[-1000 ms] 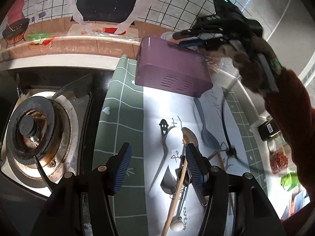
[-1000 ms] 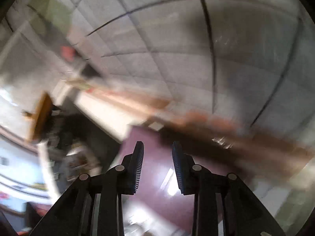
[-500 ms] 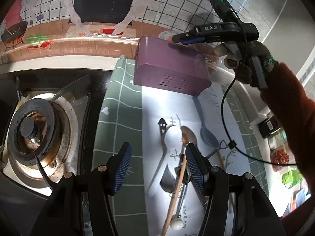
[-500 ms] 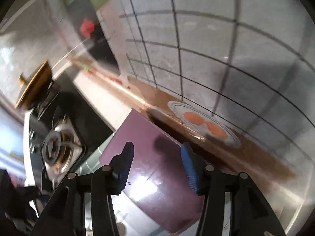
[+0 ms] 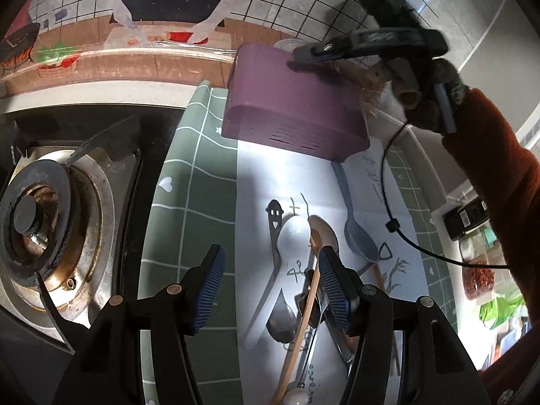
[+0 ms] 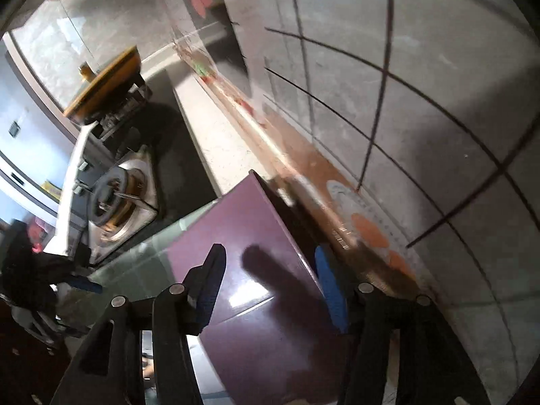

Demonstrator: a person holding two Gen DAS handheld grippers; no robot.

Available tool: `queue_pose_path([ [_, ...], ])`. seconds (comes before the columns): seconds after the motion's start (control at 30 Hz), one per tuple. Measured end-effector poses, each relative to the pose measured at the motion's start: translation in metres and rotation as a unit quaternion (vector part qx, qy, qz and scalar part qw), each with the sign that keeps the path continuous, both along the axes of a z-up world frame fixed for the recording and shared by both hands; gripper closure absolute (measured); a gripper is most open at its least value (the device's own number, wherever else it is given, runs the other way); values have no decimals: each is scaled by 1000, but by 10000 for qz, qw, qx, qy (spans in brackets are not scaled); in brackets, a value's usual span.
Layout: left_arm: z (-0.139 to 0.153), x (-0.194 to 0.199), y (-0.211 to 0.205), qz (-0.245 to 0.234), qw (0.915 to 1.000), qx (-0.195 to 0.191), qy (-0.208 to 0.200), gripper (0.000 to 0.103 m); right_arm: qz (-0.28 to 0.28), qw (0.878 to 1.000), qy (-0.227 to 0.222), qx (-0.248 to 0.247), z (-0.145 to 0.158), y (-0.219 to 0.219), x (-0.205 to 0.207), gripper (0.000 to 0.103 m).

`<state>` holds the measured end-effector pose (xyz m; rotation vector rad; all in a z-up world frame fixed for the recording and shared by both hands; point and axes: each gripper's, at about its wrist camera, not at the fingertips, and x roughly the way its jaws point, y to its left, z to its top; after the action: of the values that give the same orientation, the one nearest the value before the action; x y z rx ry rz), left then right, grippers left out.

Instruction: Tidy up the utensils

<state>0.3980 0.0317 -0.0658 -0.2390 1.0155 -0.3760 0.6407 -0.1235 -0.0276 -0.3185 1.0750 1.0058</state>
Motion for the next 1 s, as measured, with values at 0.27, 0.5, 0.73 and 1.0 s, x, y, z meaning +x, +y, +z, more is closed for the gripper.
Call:
queue_pose_path([
  [0.27, 3, -11, 1, -91, 9999, -30, -111, 44, 718, 9972, -54, -195, 11, 16, -90, 51],
  [0.5, 3, -22, -3, -185, 9994, 187, -233, 40, 504, 9970, -385, -436, 13, 19, -129, 52],
  [0.73, -4, -41, -9, -86, 9981, 515, -319, 36, -987, 9846, -1368, -457, 43, -24, -206, 52],
  [1.0, -5, -62, -5, 254, 9952, 871, -356, 29, -2656, 9596, -565, -737, -68, -57, -252, 54],
])
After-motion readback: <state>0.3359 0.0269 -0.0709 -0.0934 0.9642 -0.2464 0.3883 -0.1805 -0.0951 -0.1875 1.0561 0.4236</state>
